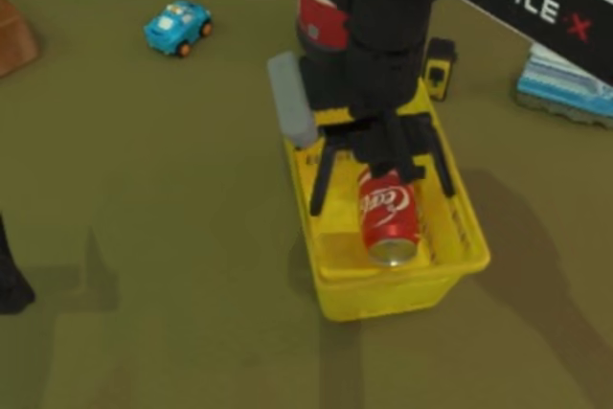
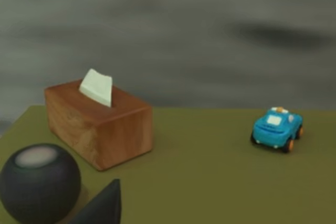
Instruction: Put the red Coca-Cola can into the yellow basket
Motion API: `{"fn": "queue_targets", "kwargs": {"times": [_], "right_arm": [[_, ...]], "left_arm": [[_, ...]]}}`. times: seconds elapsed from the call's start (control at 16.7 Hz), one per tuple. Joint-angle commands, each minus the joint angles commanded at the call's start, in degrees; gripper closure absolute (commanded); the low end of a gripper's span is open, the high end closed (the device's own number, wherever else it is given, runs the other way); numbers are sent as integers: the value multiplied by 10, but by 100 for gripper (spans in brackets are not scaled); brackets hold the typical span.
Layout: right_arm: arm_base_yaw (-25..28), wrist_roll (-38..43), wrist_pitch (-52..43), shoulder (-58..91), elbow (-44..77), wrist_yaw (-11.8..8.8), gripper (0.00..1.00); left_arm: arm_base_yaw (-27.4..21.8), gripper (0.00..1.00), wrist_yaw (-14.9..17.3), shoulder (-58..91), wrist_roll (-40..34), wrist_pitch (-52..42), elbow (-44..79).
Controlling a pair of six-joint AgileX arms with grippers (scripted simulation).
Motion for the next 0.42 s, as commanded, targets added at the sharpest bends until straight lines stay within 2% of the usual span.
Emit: {"fn": "queue_targets", "kwargs": {"times": [0.42], "right_arm": [[-15, -19, -110, 2, 114, 0, 100]], "left_arm": [[0, 0, 0, 0, 0, 0, 0]]}}
